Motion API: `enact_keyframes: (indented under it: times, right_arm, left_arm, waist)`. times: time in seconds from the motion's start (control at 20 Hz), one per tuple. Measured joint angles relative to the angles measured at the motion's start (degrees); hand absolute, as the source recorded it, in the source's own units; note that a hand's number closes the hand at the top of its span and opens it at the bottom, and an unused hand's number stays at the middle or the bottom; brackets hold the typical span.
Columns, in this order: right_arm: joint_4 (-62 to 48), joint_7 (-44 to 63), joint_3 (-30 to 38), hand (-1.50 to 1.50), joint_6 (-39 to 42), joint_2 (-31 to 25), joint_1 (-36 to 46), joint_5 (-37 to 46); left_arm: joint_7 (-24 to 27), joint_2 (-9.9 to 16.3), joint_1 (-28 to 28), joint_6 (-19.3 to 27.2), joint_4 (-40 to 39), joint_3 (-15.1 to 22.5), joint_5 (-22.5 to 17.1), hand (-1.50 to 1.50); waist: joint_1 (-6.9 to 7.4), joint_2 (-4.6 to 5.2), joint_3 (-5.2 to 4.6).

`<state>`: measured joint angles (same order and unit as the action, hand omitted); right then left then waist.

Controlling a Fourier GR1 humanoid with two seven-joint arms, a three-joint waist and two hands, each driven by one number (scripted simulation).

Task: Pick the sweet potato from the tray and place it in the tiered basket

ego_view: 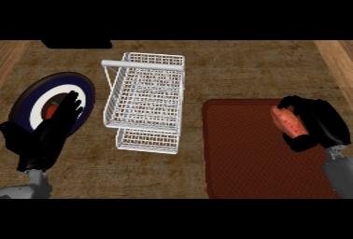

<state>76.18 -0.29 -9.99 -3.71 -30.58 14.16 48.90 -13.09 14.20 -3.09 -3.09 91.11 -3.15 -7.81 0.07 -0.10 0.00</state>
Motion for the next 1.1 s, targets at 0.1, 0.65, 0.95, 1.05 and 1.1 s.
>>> enact_keyframes:
  times: [0.1, 0.65, 0.95, 1.05, 1.1]
  right_arm:
    - [3.14, -1.96, 2.29, 1.50, -0.79, 1.73, 0.62, -4.55]
    - [25.79, 0.71, 8.07, 1.50, 7.65, 4.67, 1.39, -21.19]
    - [34.51, 15.64, 3.41, 1.50, 14.48, 8.37, 9.42, -22.03]
    - [35.78, 20.46, 1.06, 1.50, 15.83, 10.53, 13.04, -21.23]
    - [35.21, 22.51, 0.07, 1.50, 16.03, 11.87, 15.35, -20.55]
  left_arm:
    - [-0.09, -0.28, 0.06, 0.45, -0.30, -0.04, 0.25, 0.00]
    - [-0.28, -1.07, -0.30, 0.20, -0.24, -0.23, 0.60, 0.00]
    - [-0.70, -1.17, 0.89, -0.46, 1.37, -0.22, 0.77, 0.00]
    - [0.05, -1.69, 0.99, -0.55, 0.48, 0.11, 1.25, 0.00]
    - [-0.49, -1.32, 0.59, -0.99, 0.68, -0.31, 0.74, 0.00]
  waist:
    - [-0.45, -0.12, 0.02]
    - [-0.54, -0.14, -0.03]
    - [0.07, -0.07, -0.05]
    - [0.16, -0.04, -0.06]
    - [0.27, -0.03, -0.07]
